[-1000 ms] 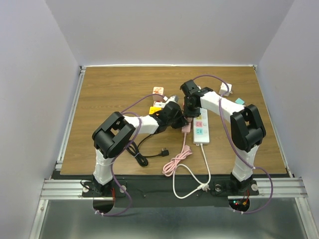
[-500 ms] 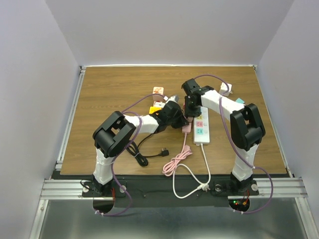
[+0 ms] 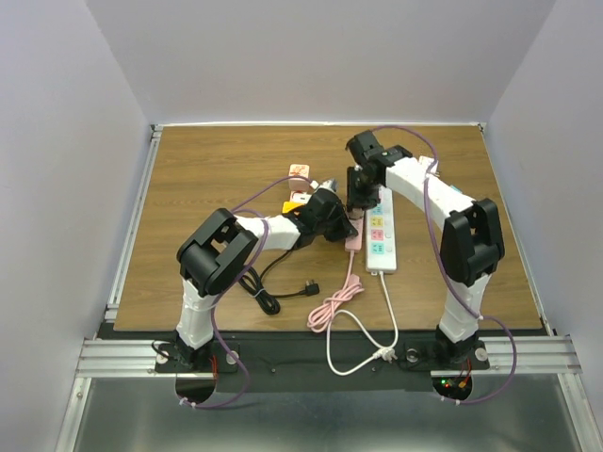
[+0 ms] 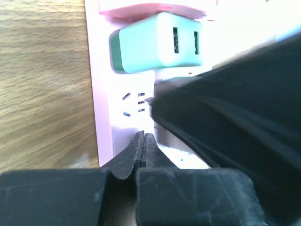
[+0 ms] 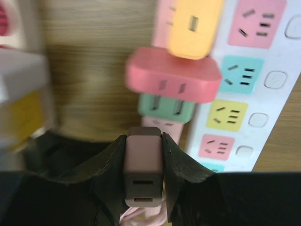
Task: Pull the plug off the socket
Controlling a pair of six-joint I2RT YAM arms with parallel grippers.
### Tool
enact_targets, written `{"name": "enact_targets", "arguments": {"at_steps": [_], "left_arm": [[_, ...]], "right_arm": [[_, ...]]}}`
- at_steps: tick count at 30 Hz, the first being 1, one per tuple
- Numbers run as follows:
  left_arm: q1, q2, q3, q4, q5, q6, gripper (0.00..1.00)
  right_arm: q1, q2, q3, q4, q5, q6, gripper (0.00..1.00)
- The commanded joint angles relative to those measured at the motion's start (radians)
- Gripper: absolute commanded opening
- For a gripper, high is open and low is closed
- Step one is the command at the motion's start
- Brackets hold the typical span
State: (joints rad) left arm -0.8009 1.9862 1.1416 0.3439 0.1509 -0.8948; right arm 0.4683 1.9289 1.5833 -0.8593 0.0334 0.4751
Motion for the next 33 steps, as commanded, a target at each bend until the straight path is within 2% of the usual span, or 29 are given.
{"name": "enact_targets", "arguments": {"at_steps": [1,7,10,15,17,19,21,24,33], "left_arm": [[0.026,0.134,-0.008,-0.174,-0.125,0.056,0.00],[0.028,0.143,0.015,-0.184,-0.120,0.057,0.00],[0.029,0.131,0.010,-0.183,-0.119,0.056,0.00],[0.031,0.108,0.010,-0.174,-0.109,0.066,0.00],[0.031,0.091,0.017,-0.175,-0.106,0.076,0.00],[0.031,0.077,0.023,-0.175,-0.103,0.082,0.00],[0.031,0.057,0.029,-0.175,-0.100,0.094,0.00],[0.031,0.034,0.044,-0.174,-0.088,0.108,0.00],[0.031,-0.013,0.058,-0.172,-0.036,0.131,0.00]], "right_arm": [[0.018,-0.096,0.170,-0.116,-0.096,-0.013,0.00],[0.012,-0.090,0.170,-0.141,-0.056,-0.020,0.00],[-0.019,-0.164,0.159,-0.139,0.091,0.019,0.00],[-0.195,-0.264,0.162,-0.100,0.323,0.042,0.00],[-0.261,-0.263,0.159,-0.095,0.342,0.033,0.00],[-0.342,-0.231,0.153,-0.087,0.352,0.022,0.00],[-0.373,-0.199,0.139,-0.069,0.373,0.010,0.00],[-0.437,-0.076,0.147,-0.055,0.385,0.016,0.00],[-0.464,0.126,0.222,-0.020,0.456,0.037,0.00]]}}
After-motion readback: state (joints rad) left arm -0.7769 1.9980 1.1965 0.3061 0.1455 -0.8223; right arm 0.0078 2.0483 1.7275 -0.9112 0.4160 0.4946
